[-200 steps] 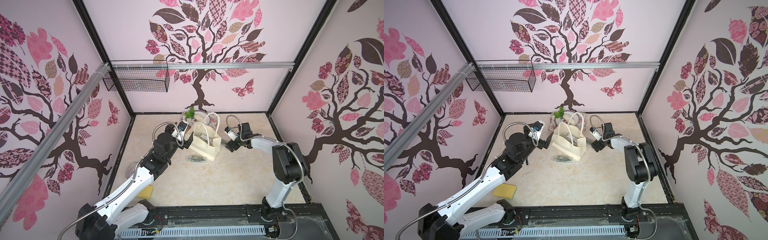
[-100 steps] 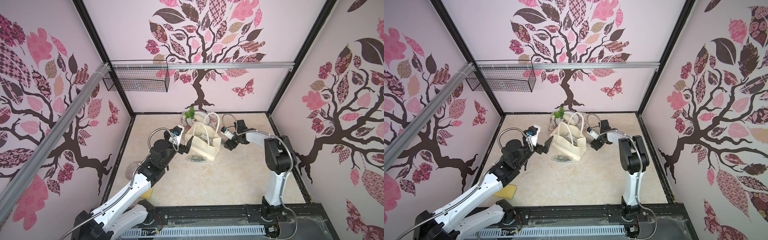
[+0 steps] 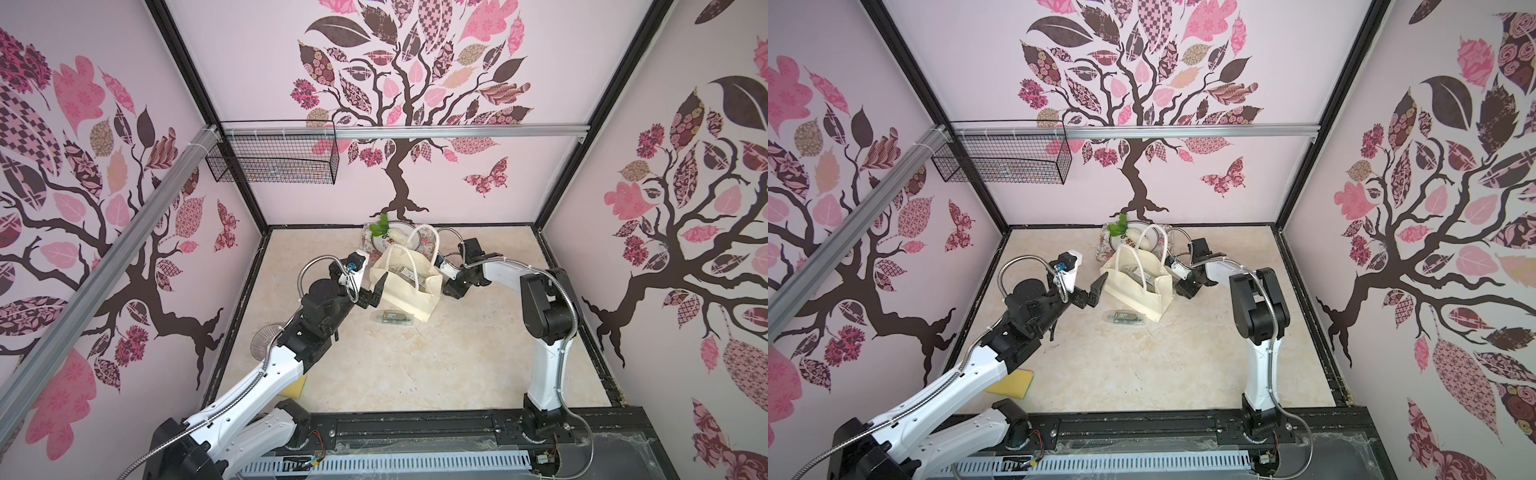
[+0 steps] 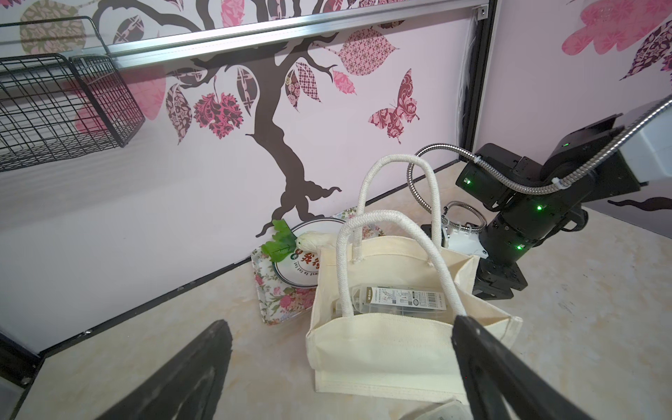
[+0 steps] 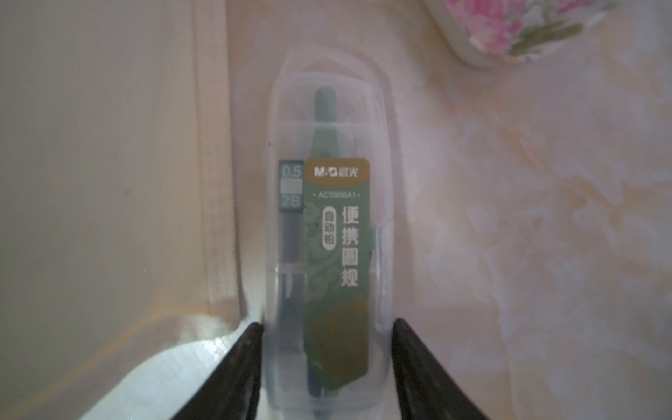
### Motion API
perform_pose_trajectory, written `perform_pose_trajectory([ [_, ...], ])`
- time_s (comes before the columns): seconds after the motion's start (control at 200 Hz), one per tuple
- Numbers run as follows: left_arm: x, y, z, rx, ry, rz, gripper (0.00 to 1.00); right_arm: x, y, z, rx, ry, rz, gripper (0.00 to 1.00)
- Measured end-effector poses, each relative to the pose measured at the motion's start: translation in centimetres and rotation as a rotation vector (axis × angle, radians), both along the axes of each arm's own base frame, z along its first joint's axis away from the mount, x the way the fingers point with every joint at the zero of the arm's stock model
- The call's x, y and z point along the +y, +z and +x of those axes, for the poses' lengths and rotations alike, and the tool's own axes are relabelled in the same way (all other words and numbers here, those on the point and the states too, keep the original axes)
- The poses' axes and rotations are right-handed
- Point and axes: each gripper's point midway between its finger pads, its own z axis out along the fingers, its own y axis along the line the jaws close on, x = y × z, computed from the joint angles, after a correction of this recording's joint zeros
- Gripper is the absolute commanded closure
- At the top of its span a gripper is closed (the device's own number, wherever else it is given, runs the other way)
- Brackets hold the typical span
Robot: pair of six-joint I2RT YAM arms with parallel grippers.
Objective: Put the compass set into the canvas bag
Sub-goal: Pick up the compass set at the center of the board, then place the compass set in the canvas bag.
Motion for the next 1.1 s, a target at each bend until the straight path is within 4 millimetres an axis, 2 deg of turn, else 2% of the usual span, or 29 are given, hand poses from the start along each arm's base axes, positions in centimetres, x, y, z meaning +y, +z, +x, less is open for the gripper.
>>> perform_pose_trajectory([
  [0.315, 0.0, -0.1, 0.0, 0.000, 0.000, 0.000, 0.03, -0.5, 0.1, 0.0, 0.021, -0.078, 0.024, 0.57],
  [0.5, 0.5, -1.0, 0.7, 0.021, 0.049, 0.010, 0.03, -3.1, 0.4, -0.9, 0.054, -0.222, 0.043, 0.57],
  [0.595, 1.0, -1.8, 1.5, 0.049, 0.094, 0.008, 0.03, -4.4, 1.4, -1.6, 0.060, -0.295, 0.040, 0.57],
  [0.74, 2.3, -4.2, 2.8, 0.132, 0.176, 0.027, 0.03, -5.2, 5.4, -1.1, -0.018, -0.371, 0.060, 0.57],
  [0.87, 3.0, -6.0, 3.5, 0.175, 0.218, 0.064, 0.03, -5.3, 10.9, -1.1, -0.136, -0.394, 0.102, 0.57],
  [0.99, 3.0, -6.2, 3.7, 0.178, 0.226, 0.072, 0.03, -5.4, 16.0, -1.6, -0.250, -0.403, 0.151, 0.57],
  [1.1, 3.0, -6.0, 3.8, 0.169, 0.228, 0.065, 0.03, -5.5, 19.3, -2.7, -0.326, -0.404, 0.198, 0.57],
])
